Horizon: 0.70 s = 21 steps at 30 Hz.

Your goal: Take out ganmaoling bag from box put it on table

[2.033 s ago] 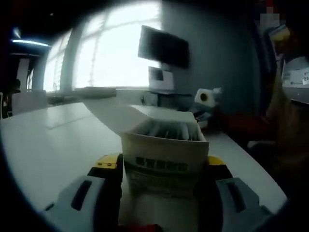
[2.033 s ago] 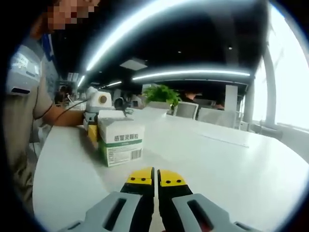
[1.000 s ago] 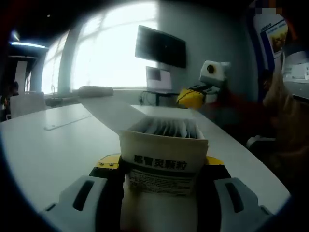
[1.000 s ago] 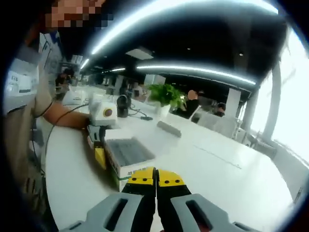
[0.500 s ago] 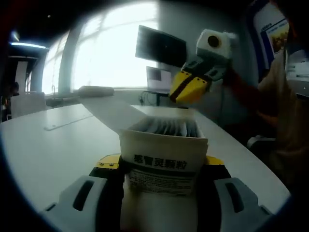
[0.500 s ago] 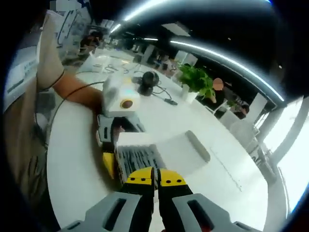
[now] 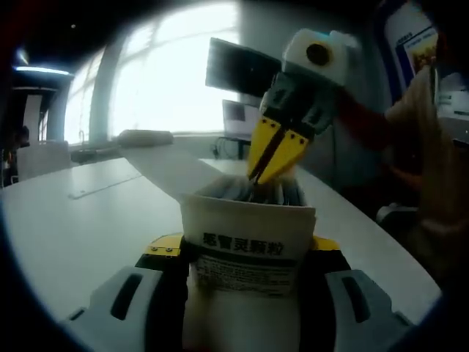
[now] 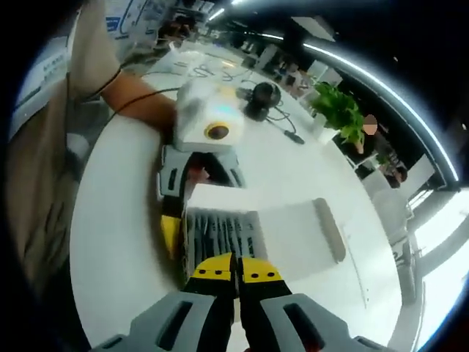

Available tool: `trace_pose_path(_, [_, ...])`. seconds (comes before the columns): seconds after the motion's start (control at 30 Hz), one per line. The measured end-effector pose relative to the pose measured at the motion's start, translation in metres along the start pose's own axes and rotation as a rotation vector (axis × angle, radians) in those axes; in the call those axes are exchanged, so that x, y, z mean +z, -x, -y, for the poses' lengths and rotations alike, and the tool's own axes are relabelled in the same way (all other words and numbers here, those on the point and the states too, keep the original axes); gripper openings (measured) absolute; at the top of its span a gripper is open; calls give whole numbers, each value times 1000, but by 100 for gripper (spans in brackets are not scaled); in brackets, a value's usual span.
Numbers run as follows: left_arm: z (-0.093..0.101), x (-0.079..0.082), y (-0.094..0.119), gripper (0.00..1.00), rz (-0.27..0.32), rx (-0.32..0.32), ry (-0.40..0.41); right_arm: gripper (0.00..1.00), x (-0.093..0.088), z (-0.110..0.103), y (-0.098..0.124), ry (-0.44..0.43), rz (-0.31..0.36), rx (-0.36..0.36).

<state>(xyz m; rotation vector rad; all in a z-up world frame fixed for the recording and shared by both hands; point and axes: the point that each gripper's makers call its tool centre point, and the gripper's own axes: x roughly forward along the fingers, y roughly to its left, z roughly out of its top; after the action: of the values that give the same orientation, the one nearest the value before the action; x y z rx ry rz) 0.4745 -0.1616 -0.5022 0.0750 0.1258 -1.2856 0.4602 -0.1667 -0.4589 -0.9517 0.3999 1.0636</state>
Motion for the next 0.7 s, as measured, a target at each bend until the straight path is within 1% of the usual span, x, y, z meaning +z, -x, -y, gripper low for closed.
trace_pose_path(0.27, [0, -1, 0, 51, -2, 0, -4, 0, 2, -8, 1, 47, -21, 42])
trace_pose_path(0.37, [0, -1, 0, 51, -3, 1, -4, 0, 1, -4, -1, 64, -40, 46])
trace_pose_path(0.43, [0, -1, 0, 51, -4, 1, -5, 0, -1, -4, -3, 74, -55, 63])
trace_pose_path(0.47, [0, -1, 0, 51, -4, 1, -5, 0, -2, -5, -4, 69, -63, 85])
trace_pose_path(0.57, [0, -1, 0, 51, -5, 1, -6, 0, -4, -4, -9, 60, -80, 105])
trace_pose_path(0.63, [0, -1, 0, 51, -6, 2, -7, 0, -5, -7, -11, 65, -90, 137])
trace_pose_path(0.7, [0, -1, 0, 51, -6, 2, -8, 0, -6, -10, -13, 49, -103, 175])
